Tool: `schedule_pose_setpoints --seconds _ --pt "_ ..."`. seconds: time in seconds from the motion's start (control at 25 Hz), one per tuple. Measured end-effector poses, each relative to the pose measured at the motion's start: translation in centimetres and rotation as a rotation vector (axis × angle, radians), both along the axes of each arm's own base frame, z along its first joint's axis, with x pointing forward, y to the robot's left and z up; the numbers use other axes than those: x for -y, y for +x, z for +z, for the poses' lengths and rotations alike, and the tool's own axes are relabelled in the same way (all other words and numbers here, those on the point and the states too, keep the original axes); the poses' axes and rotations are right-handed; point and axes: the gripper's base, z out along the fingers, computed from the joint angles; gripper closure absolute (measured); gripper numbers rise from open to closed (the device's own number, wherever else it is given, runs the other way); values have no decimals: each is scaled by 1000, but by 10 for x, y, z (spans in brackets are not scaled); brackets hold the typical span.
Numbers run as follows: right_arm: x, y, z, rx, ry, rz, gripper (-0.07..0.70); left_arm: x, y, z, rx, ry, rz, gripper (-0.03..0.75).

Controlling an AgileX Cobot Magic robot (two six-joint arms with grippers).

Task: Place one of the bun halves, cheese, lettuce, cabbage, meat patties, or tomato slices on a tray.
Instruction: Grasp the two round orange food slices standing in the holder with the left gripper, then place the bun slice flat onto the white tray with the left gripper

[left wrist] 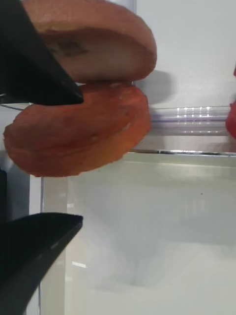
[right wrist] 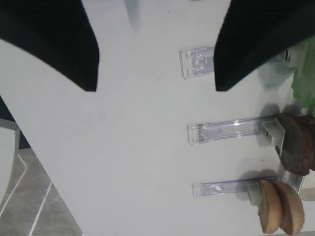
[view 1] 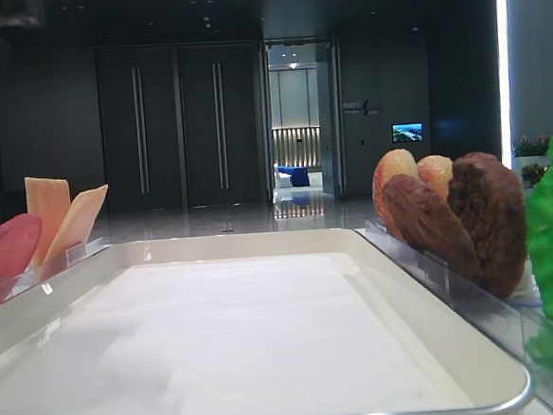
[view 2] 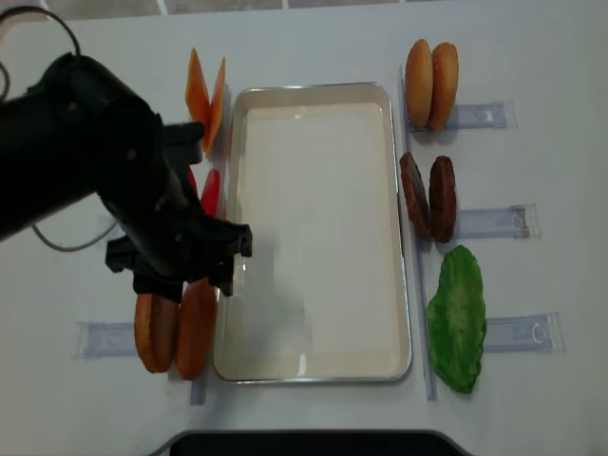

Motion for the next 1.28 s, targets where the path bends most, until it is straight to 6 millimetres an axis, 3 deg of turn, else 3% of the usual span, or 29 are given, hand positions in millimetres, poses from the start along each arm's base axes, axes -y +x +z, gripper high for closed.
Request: schedule_pose_setpoints --seconds 0.32,0.4,0.48,0.52,0.64,0.8,1.08,1.28 --pt "0 0 0 0 0 0 160 5 7 -29 -89 65 -24 213" --pt "0 0 0 0 0 0 160 6 8 -30 -91 67 -29 315" --pt "0 0 0 0 0 0 160 5 7 -29 -96 77 -35 481" --pt "0 0 0 0 0 0 160 4 7 -29 -98 87 -48 515" --pt "0 0 0 0 0 0 160 4 7 -27 -102 88 -72 515" --pt "0 0 0 0 0 0 160 3 4 -13 -71 57 -72 540" --pt "0 0 0 0 0 0 160 10 7 44 83 -97 -62 584" --pt "0 0 0 0 0 0 160 12 10 51 130 -124 -90 584"
